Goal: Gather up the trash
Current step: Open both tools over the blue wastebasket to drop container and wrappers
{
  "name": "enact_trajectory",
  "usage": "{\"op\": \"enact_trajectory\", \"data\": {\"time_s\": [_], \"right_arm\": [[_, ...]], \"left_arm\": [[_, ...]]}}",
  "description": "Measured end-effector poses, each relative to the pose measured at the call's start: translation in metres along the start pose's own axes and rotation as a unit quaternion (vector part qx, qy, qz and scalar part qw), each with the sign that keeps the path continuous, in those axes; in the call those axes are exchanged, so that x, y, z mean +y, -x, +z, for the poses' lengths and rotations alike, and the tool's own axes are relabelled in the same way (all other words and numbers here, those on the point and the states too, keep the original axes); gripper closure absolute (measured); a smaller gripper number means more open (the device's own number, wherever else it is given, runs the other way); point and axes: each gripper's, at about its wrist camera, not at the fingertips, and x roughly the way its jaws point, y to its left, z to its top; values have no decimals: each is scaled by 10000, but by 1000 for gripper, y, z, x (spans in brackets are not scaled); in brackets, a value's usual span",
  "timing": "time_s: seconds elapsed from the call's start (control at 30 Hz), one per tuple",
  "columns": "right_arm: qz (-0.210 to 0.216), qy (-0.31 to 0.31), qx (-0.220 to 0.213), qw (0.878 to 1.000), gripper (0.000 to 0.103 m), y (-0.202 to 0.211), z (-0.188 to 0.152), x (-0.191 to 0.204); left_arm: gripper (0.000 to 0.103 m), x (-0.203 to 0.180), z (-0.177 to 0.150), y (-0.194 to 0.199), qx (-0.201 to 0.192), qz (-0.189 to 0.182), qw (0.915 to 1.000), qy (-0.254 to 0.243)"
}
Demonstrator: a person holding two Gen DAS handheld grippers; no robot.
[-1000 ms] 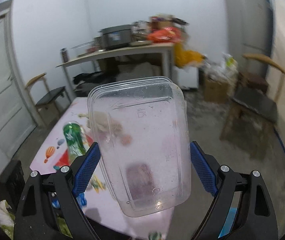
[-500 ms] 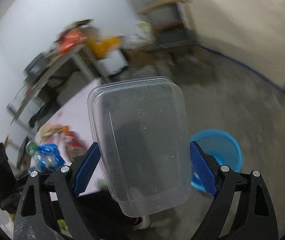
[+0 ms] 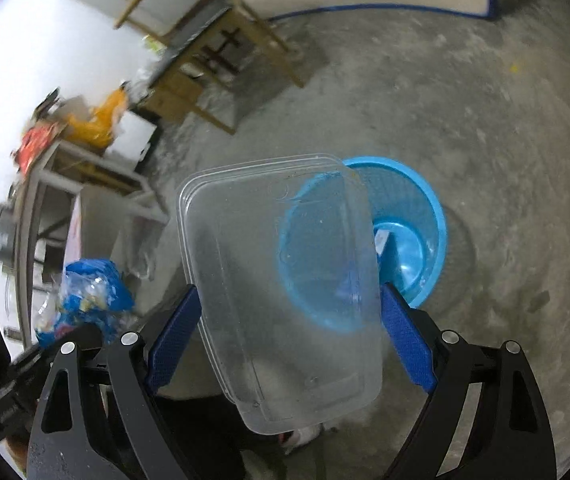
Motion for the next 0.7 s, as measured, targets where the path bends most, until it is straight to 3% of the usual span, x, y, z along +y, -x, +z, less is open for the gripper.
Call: {"op": "enact_trajectory", "data": {"time_s": [0.1, 0.17, 0.2, 0.33, 0.7], "right_arm": [[-10, -262, -16, 9997, 15, -21, 15, -18], [-42, -391, -14, 9992, 11, -29, 20, -31], [-84, -491, 10, 9988, 11, -37, 24, -38], [-355, -600, 192, 9974, 11, -58, 26, -55], [-812, -389, 59, 9959, 11, -44, 8, -60]], "left_arm": [[78, -4, 13, -25, 30, -7, 10000, -46], [51, -3, 25, -37, 78, 18, 9999, 73], [46, -1, 28, -40, 77, 55, 9998, 196], [41, 6, 31, -39, 56, -208, 9989, 419], [40, 11, 5, 7, -291, -109, 9988, 375]]}}
